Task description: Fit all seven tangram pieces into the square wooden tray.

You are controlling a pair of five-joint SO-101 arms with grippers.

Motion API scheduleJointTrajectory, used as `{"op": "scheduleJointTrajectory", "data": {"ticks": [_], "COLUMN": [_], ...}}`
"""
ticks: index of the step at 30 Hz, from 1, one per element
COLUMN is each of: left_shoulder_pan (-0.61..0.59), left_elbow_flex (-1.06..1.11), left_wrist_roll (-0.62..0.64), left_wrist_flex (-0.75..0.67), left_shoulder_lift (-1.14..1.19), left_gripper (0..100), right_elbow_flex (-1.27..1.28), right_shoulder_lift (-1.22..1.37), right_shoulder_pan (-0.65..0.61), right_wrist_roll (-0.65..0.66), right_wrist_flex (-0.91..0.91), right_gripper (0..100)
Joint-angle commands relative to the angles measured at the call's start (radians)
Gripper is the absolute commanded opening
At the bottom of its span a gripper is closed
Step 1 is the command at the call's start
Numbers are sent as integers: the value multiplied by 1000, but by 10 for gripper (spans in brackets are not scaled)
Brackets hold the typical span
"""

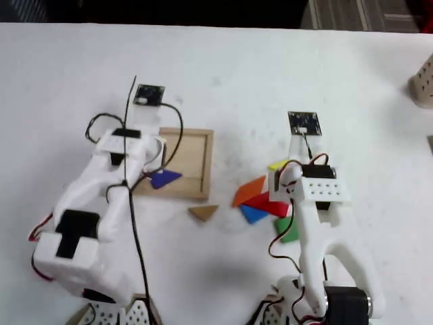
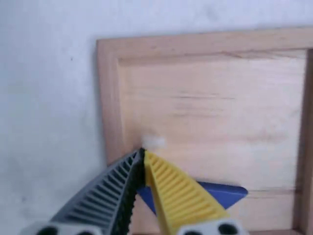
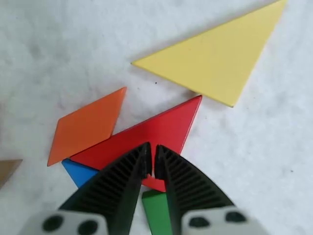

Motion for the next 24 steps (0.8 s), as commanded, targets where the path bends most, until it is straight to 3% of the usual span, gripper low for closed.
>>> {"op": "scheduleJointTrajectory", "data": {"ticks": [1, 10, 18, 24], "left_shoulder_pan": [62, 268, 182, 145], "left_elbow_flex": [34, 120, 92, 189], "left_wrist_roll": [-3, -9, -12, -55], "left_wrist_flex": [-72, -166, 123, 147], "left_shoulder_lift": [-165, -101, -108, -180], "left_gripper": [22, 23, 22, 22], "right_elbow_flex": [-8, -8, -8, -8], "right_shoulder_lift": [-38, -38, -38, -38], "right_shoulder_pan": [1, 1, 1, 1], "right_wrist_roll": [14, 14, 14, 14], "right_wrist_flex": [-15, -15, -15, -15], "right_gripper": [21, 21, 21, 21]}}
